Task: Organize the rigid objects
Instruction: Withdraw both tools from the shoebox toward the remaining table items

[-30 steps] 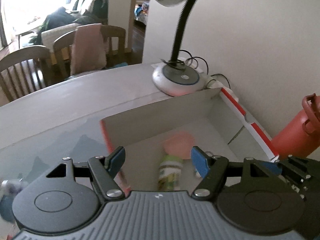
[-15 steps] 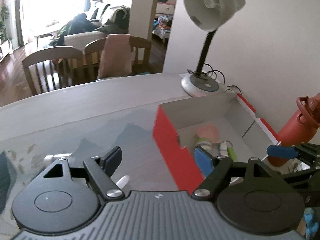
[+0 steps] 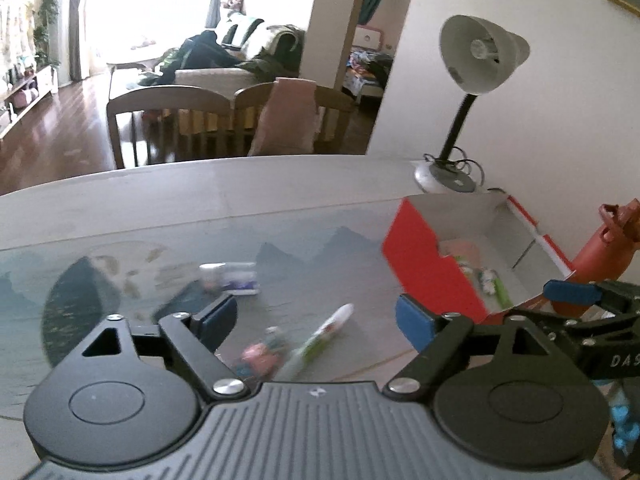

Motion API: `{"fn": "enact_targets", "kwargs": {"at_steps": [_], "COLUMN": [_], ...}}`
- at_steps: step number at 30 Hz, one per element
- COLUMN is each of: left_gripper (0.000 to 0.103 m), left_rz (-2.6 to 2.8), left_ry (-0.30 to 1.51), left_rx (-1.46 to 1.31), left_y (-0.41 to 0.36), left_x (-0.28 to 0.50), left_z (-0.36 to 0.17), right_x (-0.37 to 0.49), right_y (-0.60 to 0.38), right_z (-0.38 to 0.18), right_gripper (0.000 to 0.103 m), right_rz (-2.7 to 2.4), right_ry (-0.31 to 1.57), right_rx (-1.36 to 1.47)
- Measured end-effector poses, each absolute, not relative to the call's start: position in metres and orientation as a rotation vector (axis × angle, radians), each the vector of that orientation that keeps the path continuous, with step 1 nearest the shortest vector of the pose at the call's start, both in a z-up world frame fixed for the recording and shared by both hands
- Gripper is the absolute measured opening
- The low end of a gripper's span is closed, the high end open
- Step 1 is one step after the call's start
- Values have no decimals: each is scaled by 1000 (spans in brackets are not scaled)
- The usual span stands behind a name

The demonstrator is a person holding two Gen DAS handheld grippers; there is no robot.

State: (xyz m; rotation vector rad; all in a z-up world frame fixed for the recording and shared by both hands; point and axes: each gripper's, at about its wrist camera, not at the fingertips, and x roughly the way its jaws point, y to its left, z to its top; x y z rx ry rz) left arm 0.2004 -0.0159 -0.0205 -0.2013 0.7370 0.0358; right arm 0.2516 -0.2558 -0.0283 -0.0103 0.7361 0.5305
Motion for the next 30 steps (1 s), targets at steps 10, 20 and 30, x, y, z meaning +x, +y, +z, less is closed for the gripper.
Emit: {"fn": "enact_targets", "kwargs": {"at_steps": [10, 20, 30], "left_gripper": [102, 103, 102], "left_rz": [74, 112, 65], "left_ry": [731, 717, 779], "left_rx": [-244, -291, -260], "left_y": [38, 74, 69], "left_x": [155, 119, 103], "left_z": [-38, -77, -125], "right_x": [222, 203, 200], "right_y": [-211, -170, -137], "right_z": [-45, -72, -101], "right_gripper": [98, 98, 98], "right_rz": [558, 533, 528], "right_ry": [776, 821, 872], "right_rx": [-20, -64, -116]}}
